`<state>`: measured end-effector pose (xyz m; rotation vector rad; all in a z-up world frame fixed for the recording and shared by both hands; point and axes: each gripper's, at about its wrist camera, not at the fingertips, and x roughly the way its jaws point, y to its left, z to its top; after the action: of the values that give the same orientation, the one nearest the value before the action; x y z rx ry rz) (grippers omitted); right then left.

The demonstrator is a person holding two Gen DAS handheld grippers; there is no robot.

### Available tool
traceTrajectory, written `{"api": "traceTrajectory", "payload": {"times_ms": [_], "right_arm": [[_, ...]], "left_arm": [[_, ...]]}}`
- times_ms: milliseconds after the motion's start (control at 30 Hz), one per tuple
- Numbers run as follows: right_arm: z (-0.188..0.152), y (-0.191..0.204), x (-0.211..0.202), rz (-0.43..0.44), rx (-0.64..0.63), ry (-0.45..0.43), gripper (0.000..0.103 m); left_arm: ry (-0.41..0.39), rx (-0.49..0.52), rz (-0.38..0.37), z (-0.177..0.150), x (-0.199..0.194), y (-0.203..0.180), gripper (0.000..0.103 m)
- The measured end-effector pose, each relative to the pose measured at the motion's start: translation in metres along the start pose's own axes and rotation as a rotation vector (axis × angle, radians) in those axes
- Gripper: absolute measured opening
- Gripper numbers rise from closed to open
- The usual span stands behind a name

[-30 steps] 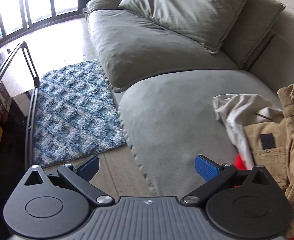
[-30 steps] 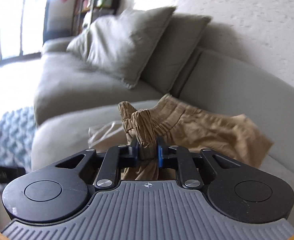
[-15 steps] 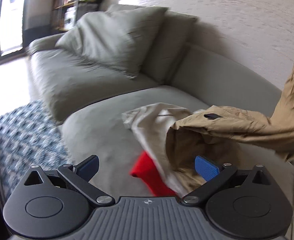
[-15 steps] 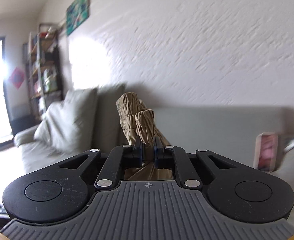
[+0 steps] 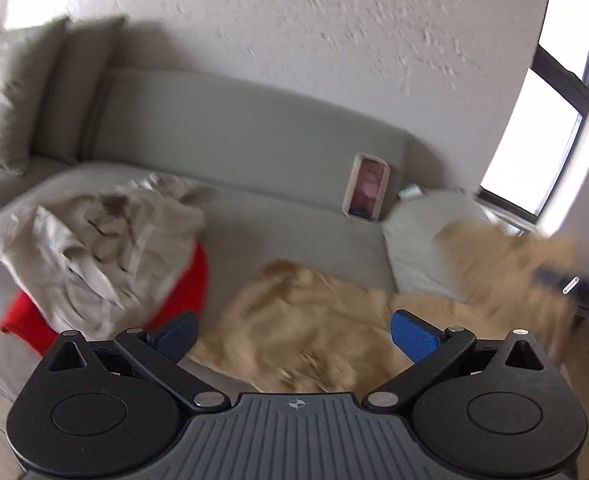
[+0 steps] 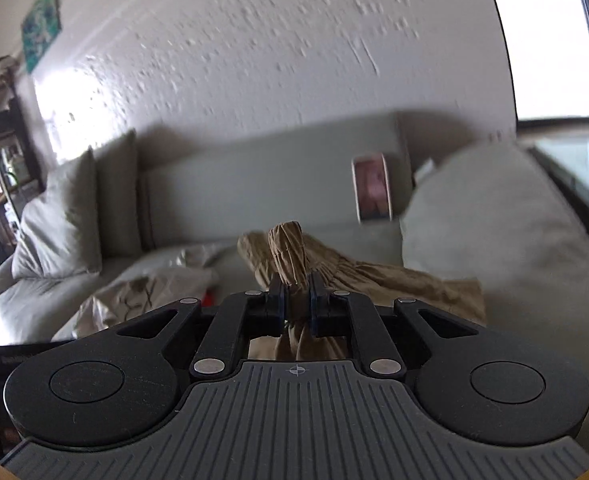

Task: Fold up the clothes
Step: 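Lift the khaki trousers by the waistband with the right gripper while the left gripper grasps it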

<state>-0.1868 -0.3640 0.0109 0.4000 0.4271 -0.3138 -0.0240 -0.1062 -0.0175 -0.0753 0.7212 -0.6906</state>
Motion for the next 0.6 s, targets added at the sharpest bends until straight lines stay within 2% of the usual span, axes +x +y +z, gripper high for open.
{"api": "traceTrajectory", "payload": {"times_ms": [67,167,300,433,600], "right_arm": [[-0.021,-0.018,0.006,0.009,0.05,0.052,0.012],[-0.044,-0.028,0.003,0.041,0.044,0.05,0.012],[-0.034,-0.043,-0.019,0.063,0.073,-0.008,0.012],[-0.008,-0.064,-0.023,0.058,0.164,-0.043,0.012],[-0.001,-0.072,-0.03,0.055,0.195,-0.093,0.012]], "left_arm": [[0.022,-0.033,-0.023,-0.009,0.009,-0.01,0.102],[0.076,-0.041,-0.059,-0.015,0.029,-0.027,0.099],[0.166,-0.014,-0.111,-0.023,0.057,-0.05,0.091],[0.223,0.033,-0.136,-0.037,0.07,-0.065,0.091],[0.282,0.045,-0.161,-0.052,0.084,-0.072,0.092]]}}
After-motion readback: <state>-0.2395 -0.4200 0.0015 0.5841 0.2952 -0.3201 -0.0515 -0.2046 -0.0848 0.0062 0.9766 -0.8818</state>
